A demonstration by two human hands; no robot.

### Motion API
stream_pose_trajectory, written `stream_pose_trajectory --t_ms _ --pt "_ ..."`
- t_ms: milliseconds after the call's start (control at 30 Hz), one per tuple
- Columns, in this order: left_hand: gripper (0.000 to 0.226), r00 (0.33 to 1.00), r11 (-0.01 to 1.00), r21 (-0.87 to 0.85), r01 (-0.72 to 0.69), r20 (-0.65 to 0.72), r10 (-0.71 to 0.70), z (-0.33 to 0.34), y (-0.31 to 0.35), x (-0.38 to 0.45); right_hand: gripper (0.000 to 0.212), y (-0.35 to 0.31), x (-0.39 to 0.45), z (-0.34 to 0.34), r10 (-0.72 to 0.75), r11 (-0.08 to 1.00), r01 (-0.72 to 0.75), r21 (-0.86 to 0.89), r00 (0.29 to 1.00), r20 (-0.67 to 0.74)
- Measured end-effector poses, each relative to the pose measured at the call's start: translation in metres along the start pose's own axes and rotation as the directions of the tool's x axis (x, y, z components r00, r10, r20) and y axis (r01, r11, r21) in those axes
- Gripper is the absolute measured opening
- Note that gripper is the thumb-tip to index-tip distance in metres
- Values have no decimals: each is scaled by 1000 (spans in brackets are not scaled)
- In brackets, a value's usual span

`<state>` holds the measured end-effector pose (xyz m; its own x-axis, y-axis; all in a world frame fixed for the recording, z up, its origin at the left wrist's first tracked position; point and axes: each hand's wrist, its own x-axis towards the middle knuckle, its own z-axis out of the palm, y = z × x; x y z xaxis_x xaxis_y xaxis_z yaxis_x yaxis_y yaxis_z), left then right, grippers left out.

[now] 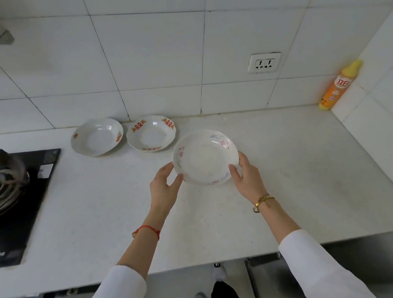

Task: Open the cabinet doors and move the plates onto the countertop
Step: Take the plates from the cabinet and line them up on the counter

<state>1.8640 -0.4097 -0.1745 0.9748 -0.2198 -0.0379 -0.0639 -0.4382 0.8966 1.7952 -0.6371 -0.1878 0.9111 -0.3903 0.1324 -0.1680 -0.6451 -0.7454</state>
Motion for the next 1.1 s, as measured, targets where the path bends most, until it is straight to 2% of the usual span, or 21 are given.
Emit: stream_pose_trajectory --t_ms 200,567,733,1100 --pt "44 997 997 9 83 1 -83 30 2 65 41 27 72 8 20 1000 -21 3 998 59" --pt "43 979 979 -25 204 -6 -204 85 -13 173 52 82 190 37 98 994 -107 31 974 205" --pt "41 970 970 -2 241 -18 -241 105 -24 193 61 98 215 50 158 982 -178 58 953 258" --pt "40 963 966 -4 260 -73 -259 125 -31 220 62 114 241 68 210 969 -239 60 928 307"
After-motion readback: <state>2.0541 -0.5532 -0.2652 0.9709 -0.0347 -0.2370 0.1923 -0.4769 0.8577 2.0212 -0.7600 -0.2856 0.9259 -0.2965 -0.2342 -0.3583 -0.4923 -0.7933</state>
